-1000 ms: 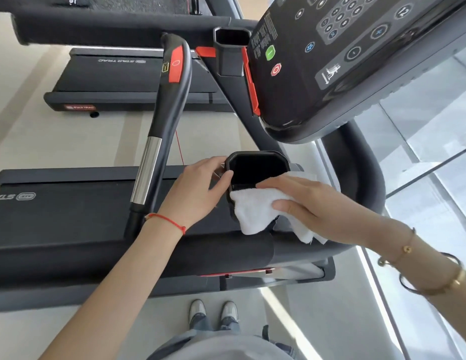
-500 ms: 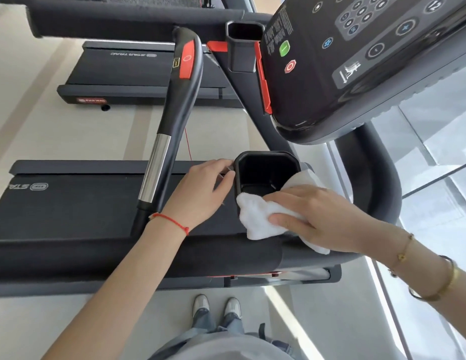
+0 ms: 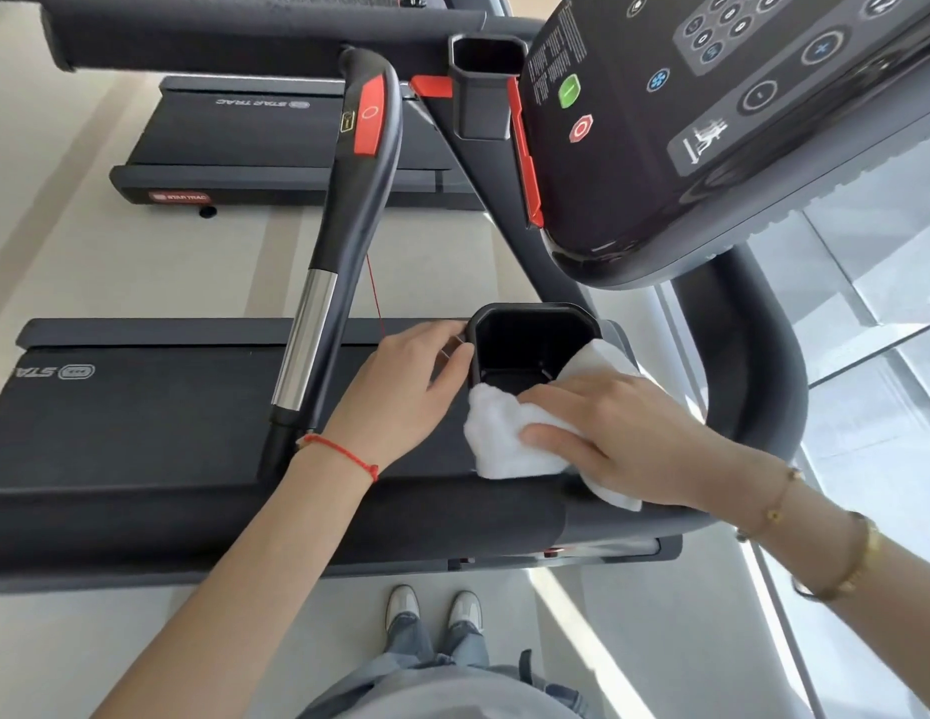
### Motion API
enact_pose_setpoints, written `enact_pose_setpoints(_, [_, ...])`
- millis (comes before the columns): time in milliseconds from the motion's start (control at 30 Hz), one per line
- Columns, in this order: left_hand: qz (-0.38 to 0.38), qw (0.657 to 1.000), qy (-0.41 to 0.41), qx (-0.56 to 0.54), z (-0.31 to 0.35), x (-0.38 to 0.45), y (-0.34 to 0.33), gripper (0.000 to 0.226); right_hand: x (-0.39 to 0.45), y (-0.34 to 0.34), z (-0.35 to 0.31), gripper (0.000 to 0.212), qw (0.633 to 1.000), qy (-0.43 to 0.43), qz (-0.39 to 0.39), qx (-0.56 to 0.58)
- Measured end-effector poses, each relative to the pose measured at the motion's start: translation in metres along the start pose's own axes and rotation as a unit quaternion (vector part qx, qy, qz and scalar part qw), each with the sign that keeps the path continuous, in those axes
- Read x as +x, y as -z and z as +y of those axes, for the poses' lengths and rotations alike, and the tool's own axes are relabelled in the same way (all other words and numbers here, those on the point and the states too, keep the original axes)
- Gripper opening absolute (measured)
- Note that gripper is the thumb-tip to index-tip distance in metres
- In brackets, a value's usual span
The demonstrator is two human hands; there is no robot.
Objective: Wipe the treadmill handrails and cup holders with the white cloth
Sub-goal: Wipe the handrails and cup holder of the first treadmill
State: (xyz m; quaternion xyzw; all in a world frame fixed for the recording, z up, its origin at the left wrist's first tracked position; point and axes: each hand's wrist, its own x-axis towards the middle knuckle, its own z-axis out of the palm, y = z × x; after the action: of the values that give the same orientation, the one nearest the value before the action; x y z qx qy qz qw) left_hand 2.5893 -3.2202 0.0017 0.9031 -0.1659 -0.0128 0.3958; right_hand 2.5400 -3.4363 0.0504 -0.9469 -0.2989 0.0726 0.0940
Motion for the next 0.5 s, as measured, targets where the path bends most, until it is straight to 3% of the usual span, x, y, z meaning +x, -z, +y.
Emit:
enact_pose_setpoints(133, [-0.005,1.0,0.008,-0.004,0.002,0.001,0.0,0.033,0.016,-0.015,-0.013,0.04,0.999,-0.028,0.025,-0.026])
enact_pose_setpoints(267, [-0.012,1.0,0.005,-0.002,0.002,0.0,0.002,0.033,-0.008,-0.009,-0.002,0.047,0.999,0.002,0.034,0.026])
enact_pose_setpoints(333, [-0.015,1.0,0.006,-0.002,0.002,-0.001,0.003,0.036,-0.02,-0.005,0.011,0.039,0.996,0.022,0.038,0.074])
enact_pose_setpoints(433, [-0.019,1.0,0.011,-0.007,0.002,-0.001,0.003,0.041,-0.032,-0.005,0.025,0.036,0.986,0.045,0.087,0.134])
enact_pose_setpoints(500, [-0.017,1.0,0.01,-0.009,0.003,-0.001,0.003,0.038,-0.028,-0.005,0.027,0.035,0.975,0.017,0.146,0.167])
